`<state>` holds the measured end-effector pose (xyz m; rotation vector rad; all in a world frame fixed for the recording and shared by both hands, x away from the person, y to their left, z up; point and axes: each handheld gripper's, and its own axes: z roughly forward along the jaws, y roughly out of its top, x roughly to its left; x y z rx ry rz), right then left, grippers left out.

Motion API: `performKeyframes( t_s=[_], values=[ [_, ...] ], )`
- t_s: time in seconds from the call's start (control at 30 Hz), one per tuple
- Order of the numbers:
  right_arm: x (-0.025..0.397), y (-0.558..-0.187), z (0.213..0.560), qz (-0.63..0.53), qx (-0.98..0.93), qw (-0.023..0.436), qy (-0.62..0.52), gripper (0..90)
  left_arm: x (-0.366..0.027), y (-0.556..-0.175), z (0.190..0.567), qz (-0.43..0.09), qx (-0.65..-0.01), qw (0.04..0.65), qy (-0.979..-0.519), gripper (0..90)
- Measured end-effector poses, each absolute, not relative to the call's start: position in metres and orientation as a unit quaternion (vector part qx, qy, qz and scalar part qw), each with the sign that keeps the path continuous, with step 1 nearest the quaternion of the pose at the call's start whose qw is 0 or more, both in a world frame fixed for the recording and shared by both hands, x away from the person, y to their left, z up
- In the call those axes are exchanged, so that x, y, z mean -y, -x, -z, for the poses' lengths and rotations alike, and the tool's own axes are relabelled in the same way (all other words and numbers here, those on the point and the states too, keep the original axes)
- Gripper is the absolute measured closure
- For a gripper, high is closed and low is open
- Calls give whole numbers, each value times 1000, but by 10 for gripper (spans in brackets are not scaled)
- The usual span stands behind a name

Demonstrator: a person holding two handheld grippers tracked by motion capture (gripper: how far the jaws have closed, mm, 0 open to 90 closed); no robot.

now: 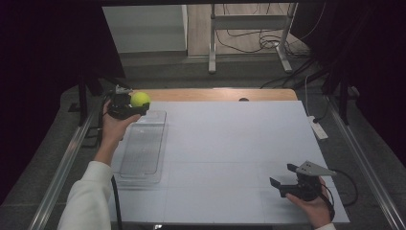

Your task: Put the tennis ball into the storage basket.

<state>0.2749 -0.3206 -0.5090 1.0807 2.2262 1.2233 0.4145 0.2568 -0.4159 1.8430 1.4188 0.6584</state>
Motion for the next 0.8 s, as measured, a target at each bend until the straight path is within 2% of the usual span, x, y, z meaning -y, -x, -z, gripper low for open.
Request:
performKeyframes(
  t_s=[0.8],
  values=[
    [320, -276, 510, -434, -792, 187, -387, 100, -273, -419, 438, -240, -576, 322, -712, 276]
  ],
)
